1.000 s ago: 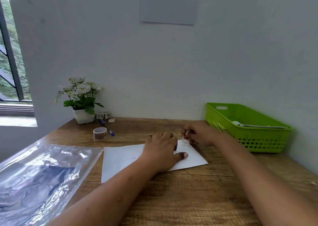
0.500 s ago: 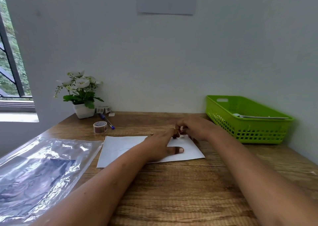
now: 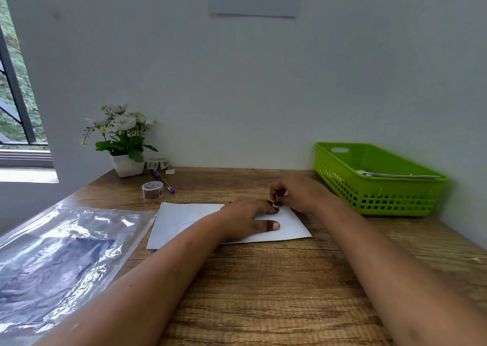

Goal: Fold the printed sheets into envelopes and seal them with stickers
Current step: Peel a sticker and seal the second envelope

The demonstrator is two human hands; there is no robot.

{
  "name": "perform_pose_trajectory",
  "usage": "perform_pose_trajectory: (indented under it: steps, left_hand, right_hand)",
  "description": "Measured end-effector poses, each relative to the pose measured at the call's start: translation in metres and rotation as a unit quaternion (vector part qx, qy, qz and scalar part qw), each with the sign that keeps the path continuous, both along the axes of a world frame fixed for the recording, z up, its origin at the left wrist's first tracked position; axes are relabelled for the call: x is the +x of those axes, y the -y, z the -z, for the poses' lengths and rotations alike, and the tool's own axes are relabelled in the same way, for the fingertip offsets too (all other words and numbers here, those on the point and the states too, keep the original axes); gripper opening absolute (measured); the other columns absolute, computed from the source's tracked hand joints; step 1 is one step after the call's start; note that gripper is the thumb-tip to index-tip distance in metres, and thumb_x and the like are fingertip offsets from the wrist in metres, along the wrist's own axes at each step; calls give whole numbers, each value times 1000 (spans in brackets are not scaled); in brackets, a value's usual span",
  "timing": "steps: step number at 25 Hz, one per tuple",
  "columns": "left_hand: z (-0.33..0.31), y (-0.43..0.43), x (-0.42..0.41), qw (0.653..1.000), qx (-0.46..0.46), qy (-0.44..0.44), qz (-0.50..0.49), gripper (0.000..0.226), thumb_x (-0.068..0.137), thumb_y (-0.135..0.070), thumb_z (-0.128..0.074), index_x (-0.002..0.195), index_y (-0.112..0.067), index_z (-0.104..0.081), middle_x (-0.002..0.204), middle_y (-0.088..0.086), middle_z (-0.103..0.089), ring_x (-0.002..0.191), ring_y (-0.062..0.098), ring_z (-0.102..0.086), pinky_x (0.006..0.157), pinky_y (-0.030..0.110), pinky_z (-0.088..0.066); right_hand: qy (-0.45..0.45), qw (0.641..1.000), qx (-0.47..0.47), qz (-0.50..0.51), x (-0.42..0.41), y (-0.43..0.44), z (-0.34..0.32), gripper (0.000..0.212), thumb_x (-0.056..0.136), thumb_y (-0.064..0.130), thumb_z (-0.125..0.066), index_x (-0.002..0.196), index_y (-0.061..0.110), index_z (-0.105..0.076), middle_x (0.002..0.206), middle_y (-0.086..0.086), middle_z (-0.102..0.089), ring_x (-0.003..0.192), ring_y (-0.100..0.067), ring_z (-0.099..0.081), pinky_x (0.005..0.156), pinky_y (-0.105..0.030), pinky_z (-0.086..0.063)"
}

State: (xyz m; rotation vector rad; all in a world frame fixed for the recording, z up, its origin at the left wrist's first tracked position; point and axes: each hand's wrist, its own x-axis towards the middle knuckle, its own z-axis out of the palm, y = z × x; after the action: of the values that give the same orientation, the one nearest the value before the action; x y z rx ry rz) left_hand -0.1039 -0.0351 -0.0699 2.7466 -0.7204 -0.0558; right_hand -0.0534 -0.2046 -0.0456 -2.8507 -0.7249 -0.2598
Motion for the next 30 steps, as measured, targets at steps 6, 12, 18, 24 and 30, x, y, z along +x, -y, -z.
perform_pose_trajectory:
  steps: [6, 12, 18, 24, 30]
  left_hand:
    - [-5, 0, 0, 998, 14, -50, -23, 51, 93, -53, -45, 140, -35, -37, 150, -1, -33, 141, 22, -18, 114, 49, -19]
    - [-12, 0, 5, 992, 42, -102, -66, 57, 84, -65, -49, 135, -43, -34, 152, 2, -28, 140, 26, -16, 110, 50, -21]
    - [-14, 7, -2, 990, 32, -108, -86, 63, 86, -65, -47, 140, -40, -27, 154, 4, -22, 142, 29, -10, 110, 51, -19]
    - [-12, 11, -3, 990, 51, -87, -98, 70, 84, -70, -43, 144, -41, -22, 155, 2, -22, 144, 28, -8, 111, 55, -16]
    - [-3, 13, -5, 990, 68, -50, -109, 74, 83, -74, -38, 146, -43, -16, 158, 1, -19, 146, 27, -4, 110, 60, -8]
  right_hand:
    - [-85, 973, 202, 77, 5, 1, 8, 29, 74, 14, -74, 98, 26, -62, 76, 6, -51, 77, -13, -51, 63, -25, -41]
    - [-117, 943, 268, 156, 4, -5, 14, 22, 76, 24, -77, 88, 20, -58, 78, 6, -53, 84, -14, -52, 60, -24, -37]
    - [-105, 938, 277, 180, 2, 0, 15, 31, 77, 15, -76, 104, 13, -62, 102, -6, -57, 92, -15, -50, 74, -24, -38]
    - [-190, 940, 232, 164, -15, 10, 0, 53, 75, 16, -78, 121, 12, -52, 98, -2, -54, 93, -17, -50, 71, -23, -39]
    - [-211, 919, 278, 182, -20, 4, 4, 57, 77, 18, -76, 126, 12, -48, 129, -10, -51, 113, -23, -50, 89, -30, -43]
